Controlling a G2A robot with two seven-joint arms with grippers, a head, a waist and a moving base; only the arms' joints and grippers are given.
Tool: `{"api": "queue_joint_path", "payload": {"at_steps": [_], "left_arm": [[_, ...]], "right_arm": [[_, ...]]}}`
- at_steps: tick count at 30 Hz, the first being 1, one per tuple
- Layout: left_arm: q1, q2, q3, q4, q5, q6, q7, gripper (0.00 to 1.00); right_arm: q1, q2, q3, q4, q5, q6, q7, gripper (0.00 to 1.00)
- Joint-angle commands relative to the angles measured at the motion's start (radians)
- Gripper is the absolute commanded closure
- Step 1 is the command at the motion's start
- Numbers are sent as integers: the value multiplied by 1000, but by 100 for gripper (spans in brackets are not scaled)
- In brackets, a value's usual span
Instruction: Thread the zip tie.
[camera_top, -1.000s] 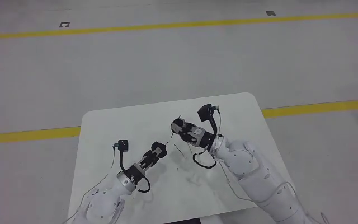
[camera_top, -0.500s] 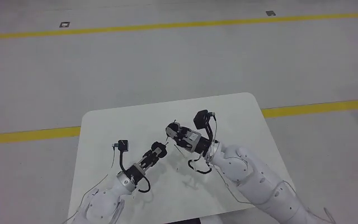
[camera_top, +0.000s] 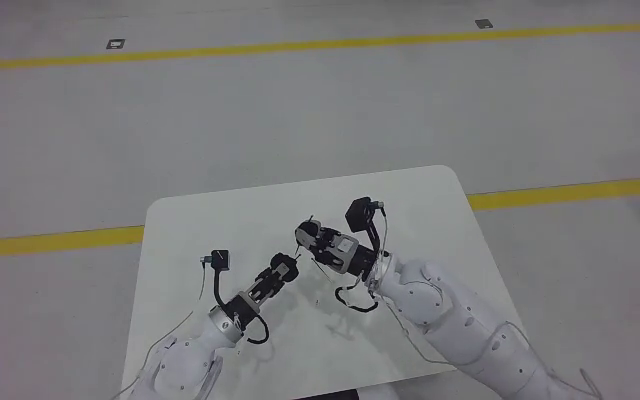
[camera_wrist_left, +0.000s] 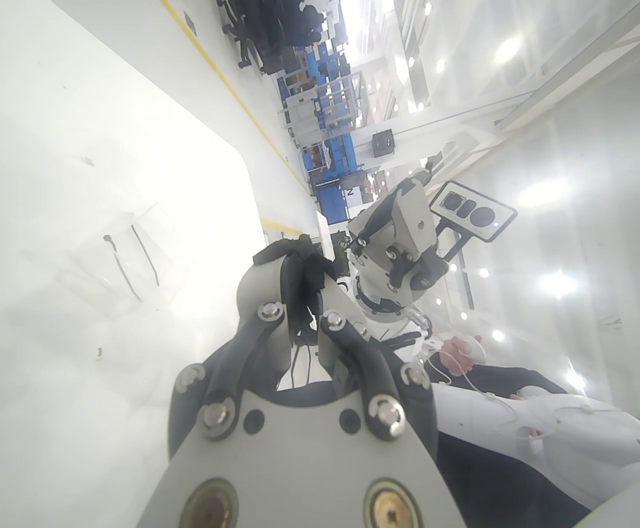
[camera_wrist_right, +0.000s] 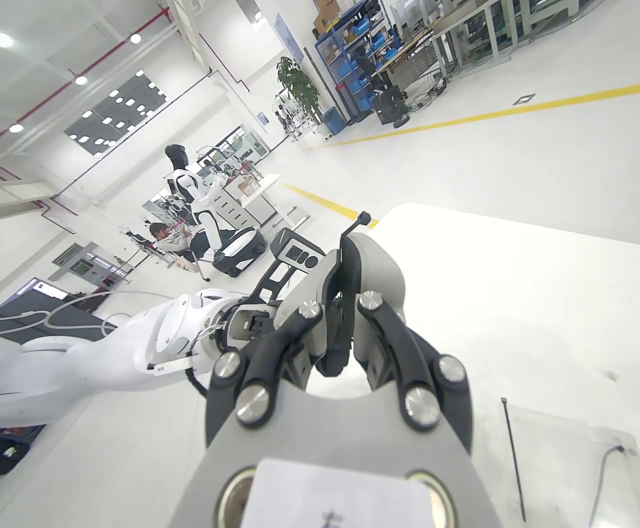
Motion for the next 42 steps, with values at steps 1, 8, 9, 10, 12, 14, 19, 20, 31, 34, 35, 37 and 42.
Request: {"api": "queue_joint_path", "payload": {"at_steps": [1,8,9,10,12,14,19,20,31,34,35,37,42], "left_arm": [[0,0,0,0,0,0,0,100],[0,0,0,0,0,0,0,100],[0,0,0,0,0,0,0,100],[0,0,0,0,0,0,0,100],[0,0,0,0,0,0,0,100],[0,0,0,0,0,0,0,100],[0,0,0,0,0,0,0,100],[0,0,0,0,0,0,0,100],[0,0,0,0,0,0,0,100],[0,0,0,0,0,0,0,100],[0,0,0,0,0,0,0,100],[0,0,0,0,0,0,0,100],[0,0,0,0,0,0,0,100]], "right_arm": [[-7,-1,6,5,-22,-1,-15,100],[-33,11,7,-4,-57,-1,-69,100],[-33,14,5,-4,-63,-1,-75,100],[-33,17,2,-3,-68,-1,-84,100],[-29,23,-8,-1,-74,-1,-107,100],[-23,28,-18,6,-72,-1,-124,100],[6,41,-55,33,-56,-1,-155,100],[11,44,-62,37,-53,-1,-159,100],[76,68,-148,87,-34,-1,-204,100],[90,75,-167,96,-32,-1,-216,100],[94,78,-173,99,-31,-1,-222,100],[100,82,-179,102,-25,-1,-235,100],[106,98,-194,91,-16,-1,-276,100]]}}
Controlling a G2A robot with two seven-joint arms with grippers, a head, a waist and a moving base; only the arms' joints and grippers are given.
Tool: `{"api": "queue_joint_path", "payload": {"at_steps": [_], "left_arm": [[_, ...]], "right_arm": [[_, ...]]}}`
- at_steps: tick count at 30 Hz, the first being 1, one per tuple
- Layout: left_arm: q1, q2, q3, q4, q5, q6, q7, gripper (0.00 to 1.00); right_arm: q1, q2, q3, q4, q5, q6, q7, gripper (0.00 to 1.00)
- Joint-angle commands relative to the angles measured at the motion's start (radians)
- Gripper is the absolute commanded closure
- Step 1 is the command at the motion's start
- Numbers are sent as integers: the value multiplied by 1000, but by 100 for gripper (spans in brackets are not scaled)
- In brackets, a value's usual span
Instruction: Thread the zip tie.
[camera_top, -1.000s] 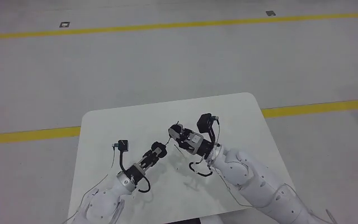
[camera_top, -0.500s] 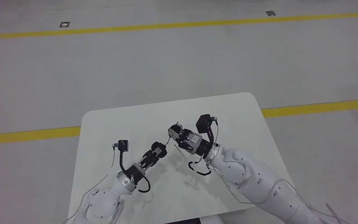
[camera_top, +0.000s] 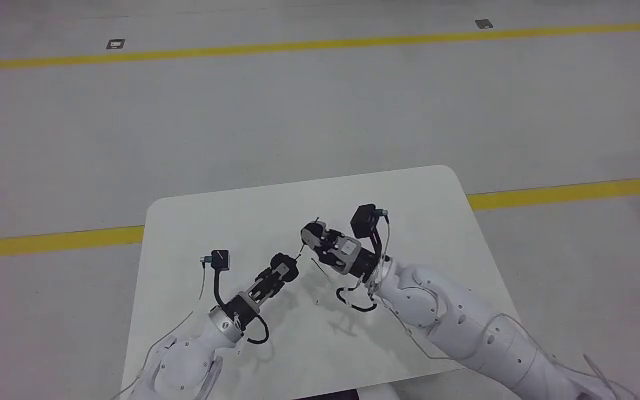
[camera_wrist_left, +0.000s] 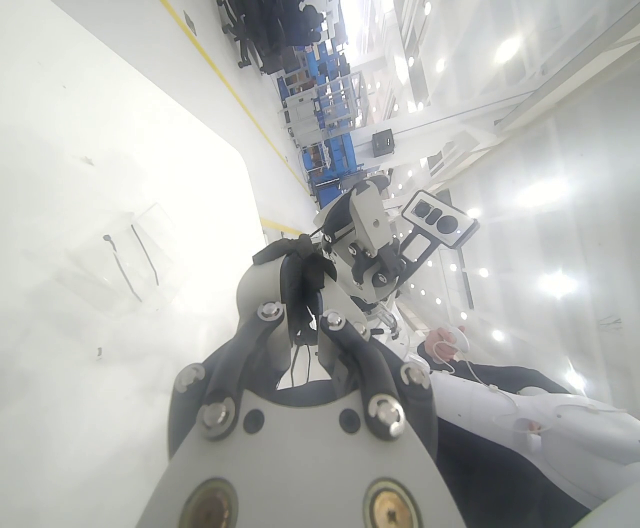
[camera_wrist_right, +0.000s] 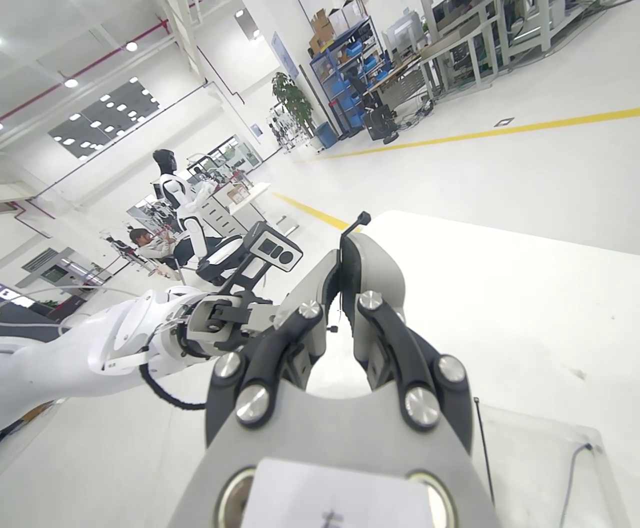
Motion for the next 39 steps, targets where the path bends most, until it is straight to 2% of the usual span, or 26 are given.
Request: {"api": "queue_joint_path", "payload": {"at_steps": [1,21,39], "left_arm": [[0,0,0,0,0,0,0,100],[0,0,0,0,0,0,0,100],[0,0,0,0,0,0,0,100]], "right_arm": [[1,7,-5,-3,3,0,-10,100],[36,54,-72,-6,23,0,-76,100],[84,72,-137,10,38,0,-108,100]]}}
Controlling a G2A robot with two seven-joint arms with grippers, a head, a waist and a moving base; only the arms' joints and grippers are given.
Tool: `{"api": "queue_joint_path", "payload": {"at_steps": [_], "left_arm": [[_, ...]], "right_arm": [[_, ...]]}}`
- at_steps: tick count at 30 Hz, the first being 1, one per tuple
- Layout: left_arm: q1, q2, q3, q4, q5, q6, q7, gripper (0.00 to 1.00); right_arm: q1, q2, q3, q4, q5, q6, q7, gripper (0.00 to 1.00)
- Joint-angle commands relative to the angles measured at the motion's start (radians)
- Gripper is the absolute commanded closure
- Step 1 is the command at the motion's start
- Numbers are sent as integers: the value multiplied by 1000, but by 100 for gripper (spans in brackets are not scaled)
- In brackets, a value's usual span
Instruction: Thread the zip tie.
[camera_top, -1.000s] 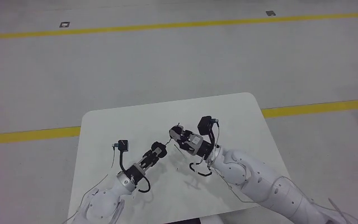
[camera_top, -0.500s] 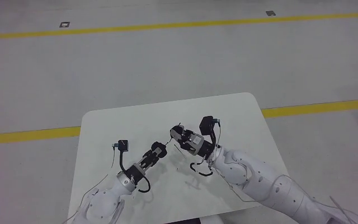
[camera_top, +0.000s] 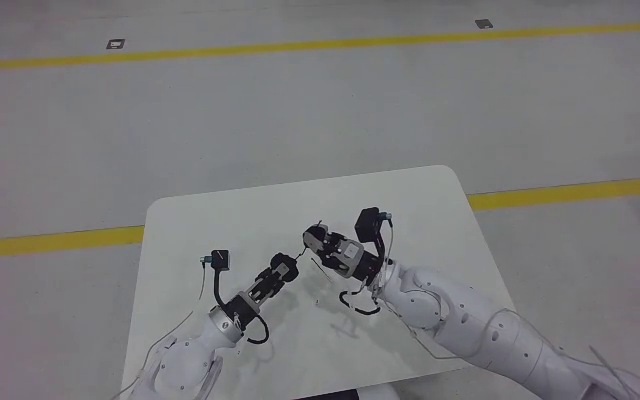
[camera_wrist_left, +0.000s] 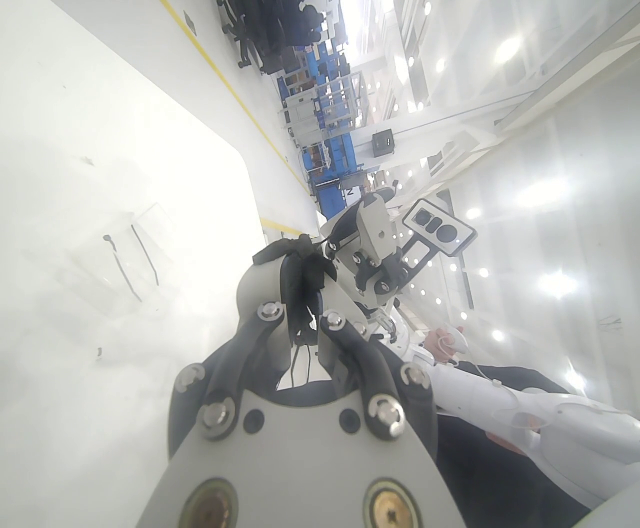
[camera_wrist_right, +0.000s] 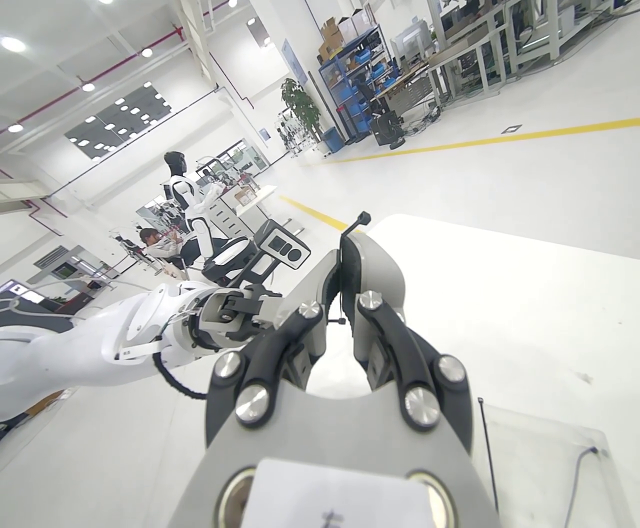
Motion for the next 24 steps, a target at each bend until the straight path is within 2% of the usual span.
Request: {"api": "queue_joint_path", "payload": {"at_steps": [1,24], "left_arm": [[0,0,0,0,0,0,0,100],[0,0,0,0,0,0,0,100]], "right_arm": [[4,1,-6,3,0,0,-4,100],[39,9,-51,15,3,0,-45,100]]}}
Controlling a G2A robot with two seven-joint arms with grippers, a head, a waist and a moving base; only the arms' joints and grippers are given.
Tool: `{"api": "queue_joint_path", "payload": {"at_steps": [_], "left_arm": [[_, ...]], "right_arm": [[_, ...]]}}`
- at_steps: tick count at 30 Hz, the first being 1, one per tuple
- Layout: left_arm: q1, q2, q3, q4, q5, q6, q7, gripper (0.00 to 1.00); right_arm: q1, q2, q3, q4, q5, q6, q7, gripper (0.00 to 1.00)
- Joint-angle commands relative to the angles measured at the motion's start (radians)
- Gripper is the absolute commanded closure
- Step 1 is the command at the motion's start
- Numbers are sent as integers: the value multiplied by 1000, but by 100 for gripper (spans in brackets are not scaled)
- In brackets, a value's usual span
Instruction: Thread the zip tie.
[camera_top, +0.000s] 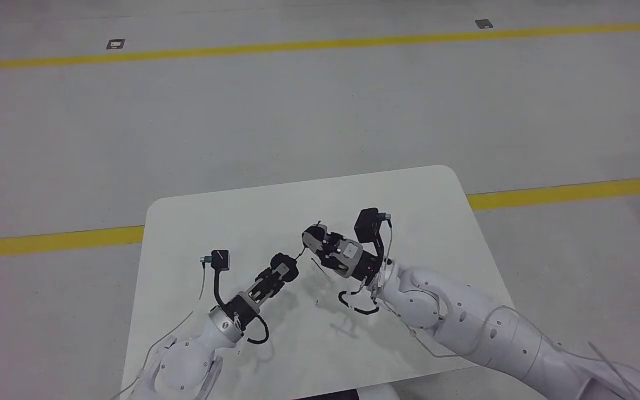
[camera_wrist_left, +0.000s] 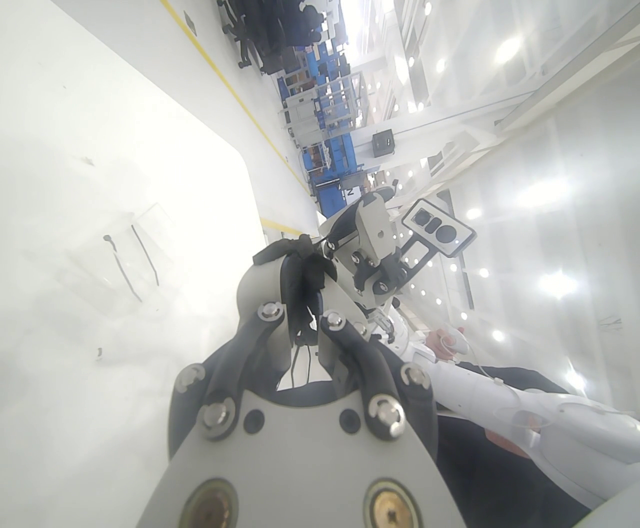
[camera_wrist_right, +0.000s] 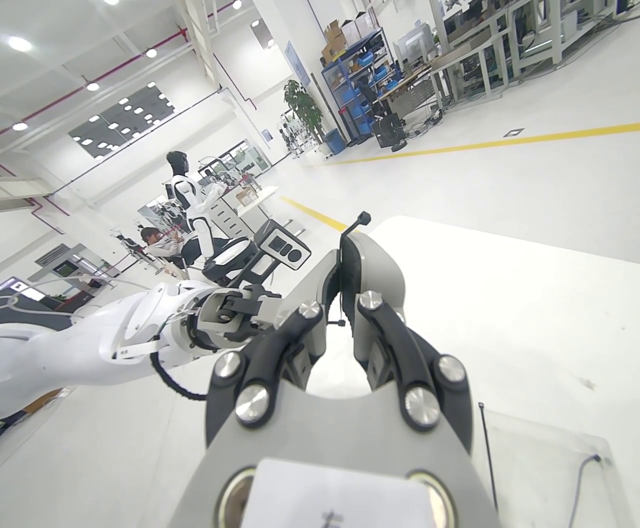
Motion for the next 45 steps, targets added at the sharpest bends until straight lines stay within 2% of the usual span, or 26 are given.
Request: {"api": "queue_joint_path", "payload": {"at_steps": [1,42,45], "left_arm": [[0,0,0,0,0,0,0,100],[0,0,0,0,0,0,0,100],[-7,0,9,3,0,9,12,100]], "right_arm": [[2,0,-2,1,-1,0,-3,100],[44,-5,-50,31,-11,0,-4,100],[44,-4,-53,28,-7,0,-6,100]]}}
